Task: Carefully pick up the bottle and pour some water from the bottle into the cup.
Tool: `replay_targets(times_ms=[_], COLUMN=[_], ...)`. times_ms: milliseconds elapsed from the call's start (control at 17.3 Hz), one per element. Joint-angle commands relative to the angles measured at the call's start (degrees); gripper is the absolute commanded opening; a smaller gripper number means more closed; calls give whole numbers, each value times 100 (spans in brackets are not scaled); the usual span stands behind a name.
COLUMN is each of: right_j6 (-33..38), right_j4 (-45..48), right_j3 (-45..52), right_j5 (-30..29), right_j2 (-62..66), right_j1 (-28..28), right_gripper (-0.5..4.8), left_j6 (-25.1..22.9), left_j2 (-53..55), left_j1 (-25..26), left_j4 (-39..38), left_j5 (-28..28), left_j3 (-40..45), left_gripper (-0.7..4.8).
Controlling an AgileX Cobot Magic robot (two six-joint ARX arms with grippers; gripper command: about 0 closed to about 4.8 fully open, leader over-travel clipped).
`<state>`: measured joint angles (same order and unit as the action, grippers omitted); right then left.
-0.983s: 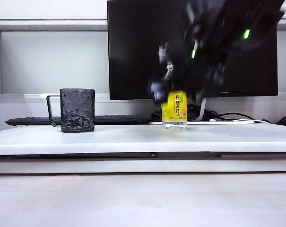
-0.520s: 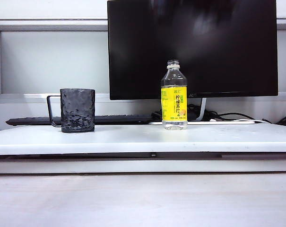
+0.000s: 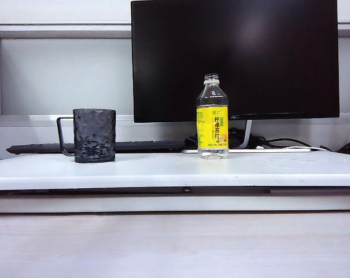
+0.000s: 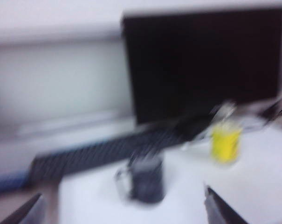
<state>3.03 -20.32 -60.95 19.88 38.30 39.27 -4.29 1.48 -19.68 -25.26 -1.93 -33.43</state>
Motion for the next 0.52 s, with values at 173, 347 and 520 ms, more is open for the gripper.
replay_targets(times_ms=[173,347,520], right_j6=[-151,-127,-129], right_j4=[-1064,146,1504], right_j3=[1060,2485,3480], right_j5=[-57,-59,-48], right_j2=[-848,-894,-597], right_j1=[-46,-42,-37], right_gripper=[479,479,479], left_j6=[-15,9,48], left_j2=[17,17,17], left_j1=[11,11,11], left_j4=[-33,125,481], left_j5=[-385,-595,-739], left_j3=[813,1368,1604], left_gripper=[479,479,479])
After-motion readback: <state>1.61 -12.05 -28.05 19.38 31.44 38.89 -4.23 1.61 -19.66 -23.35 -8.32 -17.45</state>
